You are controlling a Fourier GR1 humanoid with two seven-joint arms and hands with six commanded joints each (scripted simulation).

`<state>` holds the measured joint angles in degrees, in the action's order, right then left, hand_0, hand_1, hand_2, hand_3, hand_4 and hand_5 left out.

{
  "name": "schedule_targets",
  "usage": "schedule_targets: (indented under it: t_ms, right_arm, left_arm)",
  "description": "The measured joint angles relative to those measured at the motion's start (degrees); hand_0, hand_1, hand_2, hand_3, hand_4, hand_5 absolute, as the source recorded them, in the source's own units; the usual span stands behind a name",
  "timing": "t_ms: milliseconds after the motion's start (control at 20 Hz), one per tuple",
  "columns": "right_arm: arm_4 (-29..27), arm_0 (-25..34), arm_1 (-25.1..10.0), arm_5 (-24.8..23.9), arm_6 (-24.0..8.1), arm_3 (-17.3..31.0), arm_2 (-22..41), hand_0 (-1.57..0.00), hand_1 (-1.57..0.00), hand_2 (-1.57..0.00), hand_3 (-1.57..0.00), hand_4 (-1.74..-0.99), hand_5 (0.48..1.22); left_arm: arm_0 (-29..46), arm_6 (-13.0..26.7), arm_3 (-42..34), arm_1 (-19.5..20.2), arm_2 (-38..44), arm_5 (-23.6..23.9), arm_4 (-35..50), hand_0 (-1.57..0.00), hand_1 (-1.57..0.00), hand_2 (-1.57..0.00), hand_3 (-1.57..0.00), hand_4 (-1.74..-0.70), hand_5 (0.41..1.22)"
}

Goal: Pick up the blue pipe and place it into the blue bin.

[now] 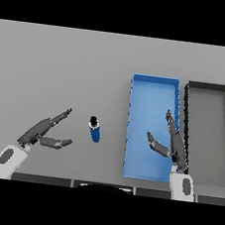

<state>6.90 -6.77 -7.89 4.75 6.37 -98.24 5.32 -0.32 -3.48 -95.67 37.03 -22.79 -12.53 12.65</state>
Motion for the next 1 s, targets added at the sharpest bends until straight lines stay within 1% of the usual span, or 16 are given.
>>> schedule_targets:
  t_ms: [100, 150, 200, 300, 400, 450, 500, 600, 650, 700, 750, 850, 900, 950, 1000]
  right_arm:
    - [1.0, 0.1, 0.6, -0.6, -0.4, 0.7, 0.5, 0.0, 0.0, 0.0, 0.0, -1.257, 0.617]
    - [0.6, 0.4, 0.4, -0.5, -0.2, 0.2, 0.3, 0.0, 0.0, 0.0, 0.0, -1.262, 0.617]
    - [0.6, 0.8, 0.6, -0.5, -0.7, -0.1, 0.4, 0.0, 0.0, 0.0, 0.0, -1.263, 0.617]
    - [0.9, 0.8, 1.5, -0.5, -1.5, 0.6, 1.0, 0.0, 0.0, 0.0, 0.0, -1.27, 0.617]
    - [0.4, 0.3, 1.0, -0.5, -1.1, 0.1, 0.4, 0.0, 0.0, 0.0, 0.0, -1.271, 0.616]
    - [-0.1, 0.6, 0.6, -0.2, -1.7, 0.4, -0.1, 0.0, 0.0, 0.0, 0.0, -1.275, 0.615]
    - [0.1, 0.6, 1.1, -0.5, -1.3, 0.2, 0.2, 0.0, 0.0, 0.0, 0.0, -1.276, 0.613]
    - [-0.4, -0.9, 0.6, 0.0, -0.7, -1.1, 0.1, 0.0, 0.0, 0.0, 0.0, -1.273, 0.607]
    - [-0.4, -1.1, 0.3, -0.1, -0.9, -1.4, -0.2, 0.0, 0.0, 0.0, 0.0, -1.274, 0.605]
    - [-0.2, -1.0, 0.6, -0.1, -1.3, -0.6, 0.0, 0.0, 0.0, 0.0, 0.0, -1.274, 0.603]
    - [-0.2, -1.1, 1.2, -0.1, -1.0, -0.3, 0.3, 0.0, 0.0, 0.0, 0.0, -1.266, 0.598]
    - [-0.2, -1.4, 0.5, -0.2, -0.2, -0.3, -0.3, 0.0, 0.0, 0.0, 0.0, -1.267, 0.598]
    - [-0.4, -1.5, -0.1, 0.1, -0.1, -1.0, -0.5, 0.0, 0.0, 0.0, 0.0, -1.264, 0.598]
    - [-0.1, -0.9, 0.7, -0.2, -0.9, -0.2, -0.1, 0.0, 0.0, 0.0, 0.0, -1.264, 0.598]
    - [-0.5, -1.1, 0.1, 0.1, -0.4, 0.0, -0.6, 0.0, 0.0, 0.0, 0.0, -1.267, 0.6]
  left_arm:
    - [-0.4, 0.7, -0.1, -1.6, -2.3, -0.4, -1.8, 0.0, 0.0, 0.0, 0.0, -1.1, 0.454]
    - [-0.6, 0.9, -0.3, -2.7, -3.6, -0.1, -2.8, 0.0, 0.0, 0.0, 0.0, -1.1, 0.447]
    - [-0.9, 1.4, 0.0, -4.4, -4.9, 0.1, -3.7, 0.0, 0.0, 0.0, 0.0, -1.11, 0.447]
    - [-1.8, 1.4, 1.2, -6.0, -5.7, -0.3, -4.0, 0.0, 0.0, 0.0, 0.0, -1.12, 0.446]
    - [-2.6, 0.7, 2.2, -8.1, -7.0, -0.2, -5.1, 0.0, 0.0, 0.0, 0.0, -1.12, 0.446]
    - [-3.5, 1.5, 3.6, -9.3, -7.3, 0.0, -5.5, 0.0, 0.0, 0.0, 0.0, -1.12, 0.446]
    - [-4.1, 1.7, 4.8, -10.2, -7.7, 0.0, -6.0, 0.0, 0.0, 0.0, 0.0, -1.11, 0.447]
    - [-6.1, 2.7, 6.7, -12.5, -8.3, -0.3, -6.1, 0.0, 0.0, 0.0, 0.0, -1.12, 0.45]
    - [-7.5, 3.6, 8.5, -14.4, -8.5, -0.6, -5.6, 0.0, 0.0, 0.0, 0.0, -1.12, 0.448]
    - [-8.7, 4.4, 10.4, -15.8, -8.6, -0.7, -5.6, 0.0, 0.0, 0.0, 0.0, -1.11, 0.444]
    - [-8.9, 3.0, 11.8, -16.6, -9.1, 0.0, -7.2, 0.0, 0.0, 0.0, 0.0, -1.1, 0.441]
    - [-10.4, 1.1, 14.3, -18.2, -9.6, 1.3, -9.6, 0.0, 0.0, 0.0, 0.0, -1.07, 0.445]
    - [-11.0, -0.5, 15.1, -18.7, -9.6, 1.1, -9.8, 0.0, 0.0, 0.0, 0.0, -1.08, 0.459]
    - [-10.8, -1.9, 15.5, -19.5, -9.7, 0.5, -9.0, 0.0, 0.0, 0.0, 0.0, -1.09, 0.477]
    - [-11.2, -1.7, 16.0, -20.5, -9.4, 0.2, -8.1, 0.0, 0.0, -0.02, -0.02, -1.11, 0.507]
